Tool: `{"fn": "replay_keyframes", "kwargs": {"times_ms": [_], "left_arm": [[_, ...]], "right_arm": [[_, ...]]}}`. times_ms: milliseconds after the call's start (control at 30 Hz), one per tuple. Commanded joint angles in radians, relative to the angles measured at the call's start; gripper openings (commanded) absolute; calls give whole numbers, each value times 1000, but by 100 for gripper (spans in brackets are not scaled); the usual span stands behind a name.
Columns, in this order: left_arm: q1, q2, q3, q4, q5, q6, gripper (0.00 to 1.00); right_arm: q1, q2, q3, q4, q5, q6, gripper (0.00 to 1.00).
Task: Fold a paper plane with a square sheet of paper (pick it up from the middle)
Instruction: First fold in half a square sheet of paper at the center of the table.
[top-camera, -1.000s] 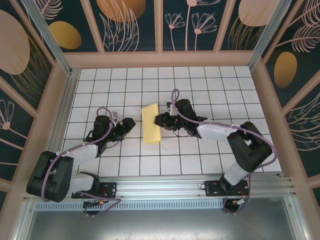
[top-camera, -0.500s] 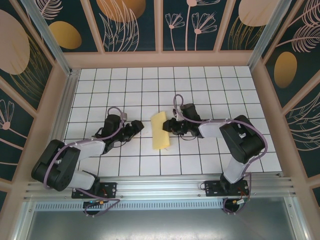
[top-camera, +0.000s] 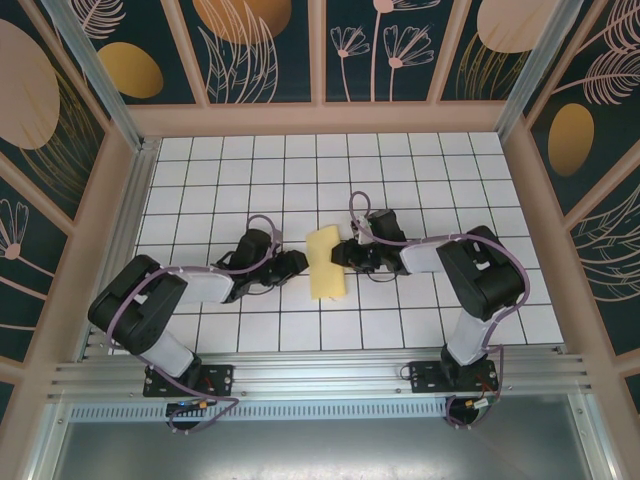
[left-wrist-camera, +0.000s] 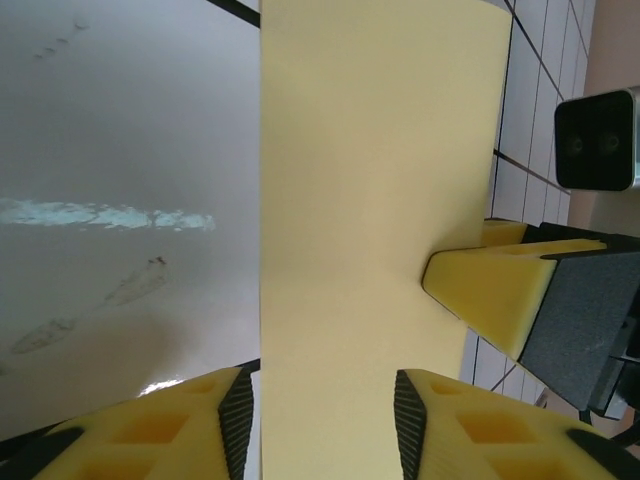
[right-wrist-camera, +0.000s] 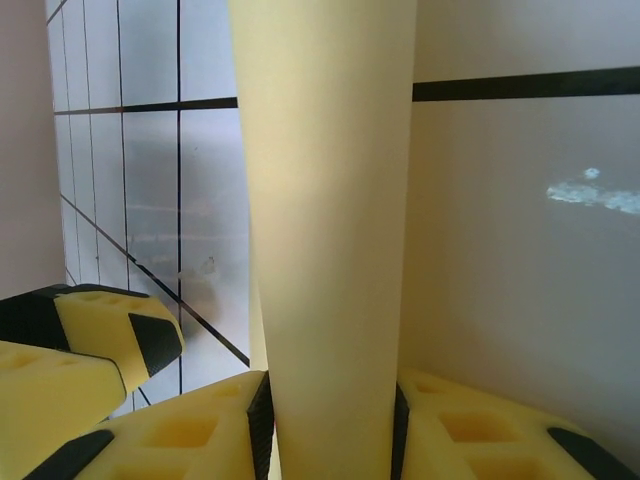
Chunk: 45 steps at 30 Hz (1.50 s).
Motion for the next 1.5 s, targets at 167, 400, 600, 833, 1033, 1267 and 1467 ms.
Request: {"fn": "replay_keyframes", "kwargs": {"times_ms": [167,400,600,833,1033,1267,1467], "left_arm": [[-31,74,89,21,-27,12,34],[-39,110,124,22,-33,18,30],[-38,112,138,32,-53,14,30],[-39,112,142,27,-98,11,31],[-66,177,181,52,-47,21,29],[-75,218,211,-88,-134,20,15],[-78,265,228,-197,-145,49,4]], "right_arm": [[-10,18,-1,-51,39,-32,31],[-22,31,-15,-37,47,7,25],[-50,55,-37,11,6,64,22],[-85,84,-50,21,-17,97,24],[-93,95,-42,-1,-17,91,24],[-93,85,-21,-39,-5,67,26],[-87,49,-6,-71,9,68,33]]}}
